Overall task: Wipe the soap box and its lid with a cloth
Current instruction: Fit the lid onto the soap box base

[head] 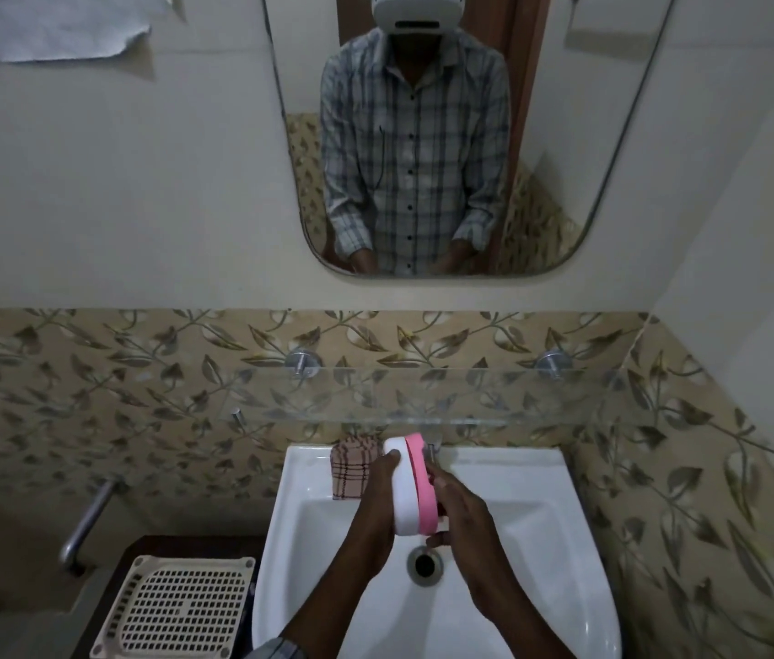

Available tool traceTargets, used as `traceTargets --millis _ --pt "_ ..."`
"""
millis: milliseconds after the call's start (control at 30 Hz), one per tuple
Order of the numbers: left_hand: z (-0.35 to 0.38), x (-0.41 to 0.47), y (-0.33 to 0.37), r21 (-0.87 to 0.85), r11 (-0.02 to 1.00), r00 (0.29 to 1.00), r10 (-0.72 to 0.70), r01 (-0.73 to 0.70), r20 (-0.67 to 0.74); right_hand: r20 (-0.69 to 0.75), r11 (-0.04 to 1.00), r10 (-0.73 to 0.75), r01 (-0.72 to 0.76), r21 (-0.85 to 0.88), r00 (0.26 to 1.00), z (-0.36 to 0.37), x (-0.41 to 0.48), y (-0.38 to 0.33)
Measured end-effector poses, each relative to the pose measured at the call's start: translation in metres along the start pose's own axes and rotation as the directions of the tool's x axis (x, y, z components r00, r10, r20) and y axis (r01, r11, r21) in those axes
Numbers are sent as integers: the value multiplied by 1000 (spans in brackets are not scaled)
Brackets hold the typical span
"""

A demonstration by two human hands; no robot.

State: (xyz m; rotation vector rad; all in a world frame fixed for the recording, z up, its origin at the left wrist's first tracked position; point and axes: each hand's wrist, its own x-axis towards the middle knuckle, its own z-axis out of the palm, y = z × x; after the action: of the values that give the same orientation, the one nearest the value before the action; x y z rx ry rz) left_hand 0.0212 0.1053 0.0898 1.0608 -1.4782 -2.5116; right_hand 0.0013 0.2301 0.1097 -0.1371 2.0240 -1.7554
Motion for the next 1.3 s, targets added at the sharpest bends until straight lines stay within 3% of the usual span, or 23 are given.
traceTargets --millis 233,367,733,933,1033,1167,1300 --pt "4 -12 -9 112 985 985 117 -132 129 33 985 163 -165 56 986 -7 -1 -3" --pt "3 -14 -14 148 971 969 156 -186 190 24 986 154 -156 59 988 -2 -5 2" --pt "5 -8 -14 139 966 968 197 -219 157 -11 996 74 -73 49 997 12 -4 22" --pt "5 -5 -15 156 972 974 152 -179 166 -10 993 103 -102 59 995 14 -7 26" --pt "8 -8 -13 59 992 986 106 -114 127 78 977 143 -154 151 987 20 -7 25" --pt "8 -10 -9 10 996 993 83 -84 89 94 938 205 -223 266 974 17 -6 14" --pt "-4 -3 -2 -108 994 988 31 -15 149 20 934 296 -294 201 955 9 2 3"
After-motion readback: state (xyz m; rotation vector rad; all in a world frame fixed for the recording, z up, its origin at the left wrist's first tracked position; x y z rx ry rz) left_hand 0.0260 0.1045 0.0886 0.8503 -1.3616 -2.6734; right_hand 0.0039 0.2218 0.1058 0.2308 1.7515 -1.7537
